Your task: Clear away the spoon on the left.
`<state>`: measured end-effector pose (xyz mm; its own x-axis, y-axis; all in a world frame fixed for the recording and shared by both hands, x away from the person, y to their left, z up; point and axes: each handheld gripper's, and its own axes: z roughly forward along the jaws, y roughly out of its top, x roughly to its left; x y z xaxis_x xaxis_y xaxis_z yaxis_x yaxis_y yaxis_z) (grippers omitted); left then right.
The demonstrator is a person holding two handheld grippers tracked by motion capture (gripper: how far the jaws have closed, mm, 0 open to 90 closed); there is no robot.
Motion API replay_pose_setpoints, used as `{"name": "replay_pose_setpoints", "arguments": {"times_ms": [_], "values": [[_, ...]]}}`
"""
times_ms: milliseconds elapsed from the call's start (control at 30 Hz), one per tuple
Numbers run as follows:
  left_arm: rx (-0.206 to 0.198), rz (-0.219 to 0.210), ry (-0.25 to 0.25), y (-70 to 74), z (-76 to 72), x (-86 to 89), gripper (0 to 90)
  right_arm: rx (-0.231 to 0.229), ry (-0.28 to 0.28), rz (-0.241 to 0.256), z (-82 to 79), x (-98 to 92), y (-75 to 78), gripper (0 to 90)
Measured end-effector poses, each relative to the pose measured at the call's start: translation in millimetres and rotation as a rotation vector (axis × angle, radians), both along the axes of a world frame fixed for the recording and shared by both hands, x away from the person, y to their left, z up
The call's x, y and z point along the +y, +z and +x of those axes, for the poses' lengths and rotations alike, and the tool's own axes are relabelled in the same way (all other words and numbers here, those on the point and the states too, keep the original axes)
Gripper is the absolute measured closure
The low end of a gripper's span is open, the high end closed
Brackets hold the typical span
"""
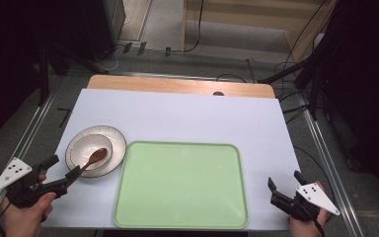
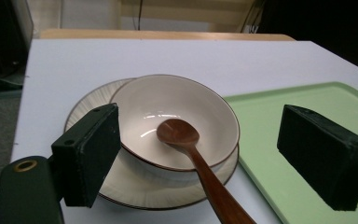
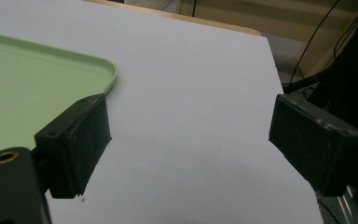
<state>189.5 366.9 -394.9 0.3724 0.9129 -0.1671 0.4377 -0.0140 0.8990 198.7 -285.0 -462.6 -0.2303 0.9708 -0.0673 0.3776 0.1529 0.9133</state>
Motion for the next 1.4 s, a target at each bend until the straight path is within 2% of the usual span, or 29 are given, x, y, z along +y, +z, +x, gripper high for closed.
{"name": "replay_pose_setpoints", "arguments": {"times_ms": [67,100,133,167,267,367,433,500,600,633,667,900,1033,1067,1200,1400], "values": [[0.013,-0.007,-0.008,-1.1,-0.3,-0.2,21.4,-0.001,-0.001,0.0,-0.1,0.0,0.0,13.3],[0.02,-0.015,-0.011,-2.6,-1.0,-0.8,21.4,-0.002,0.0,0.0,-0.2,-0.1,0.0,13.2],[0.043,-0.013,-0.006,-5.4,-3.8,-1.2,28.9,-0.002,0.0,-0.003,-0.4,-0.4,0.0,13.3],[0.051,-0.015,-0.002,-7.0,-5.9,-1.4,32.1,-0.004,0.0,-0.002,-0.5,-0.4,0.1,13.3],[0.068,-0.014,0.015,-9.7,-10.2,-0.9,37.1,-0.009,-0.003,-0.005,-1.1,-0.7,0.4,13.3],[0.07,-0.022,0.03,-11.3,-14.7,1.9,44.5,-0.013,-0.003,-0.007,-1.8,-1.5,0.7,13.2],[0.059,-0.061,0.022,-10.1,-15.4,4.2,47.7,-0.012,-0.005,-0.006,-1.1,-1.7,0.1,13.2],[0.066,-0.068,0.013,-9.8,-15.0,3.9,50.5,-0.013,-0.005,-0.007,-1.1,-1.6,0.0,13.2],[0.104,-0.054,-0.005,-14.3,-12.3,3.1,54.4,-0.016,-0.003,-0.013,-1.3,-1.2,0.3,13.2],[0.104,-0.054,-0.005,-14.3,-12.3,3.1,56.1,-0.017,-0.003,-0.015,-1.5,-1.2,0.5,13.2],[0.116,-0.066,-0.008,-15.8,-11.6,4.8,57.7,-0.017,-0.004,-0.015,-1.5,-1.2,0.5,13.3],[0.13,-0.071,-0.005,-16.5,-12.1,7.3,65.4,-0.014,-0.005,-0.018,-1.6,-0.5,0.2,13.2],[0.159,-0.109,-0.022,-20.2,-10.8,9.8,71.4,-0.016,-0.005,-0.018,-1.9,-0.8,0.2,13.3],[0.161,-0.122,-0.009,-21.0,-10.7,10.4,71.9,-0.015,-0.005,-0.018,-2.0,-0.9,0.2,13.3],[0.17,-0.119,0.011,-20.9,-10.7,11.3,74.5,-0.014,-0.001,-0.022,-1.9,-0.6,0.2,13.3],[0.179,-0.109,0.014,-21.5,-9.9,11.3,75.6,-0.014,-0.001,-0.027,-1.4,0.1,-0.1,13.3]]}}
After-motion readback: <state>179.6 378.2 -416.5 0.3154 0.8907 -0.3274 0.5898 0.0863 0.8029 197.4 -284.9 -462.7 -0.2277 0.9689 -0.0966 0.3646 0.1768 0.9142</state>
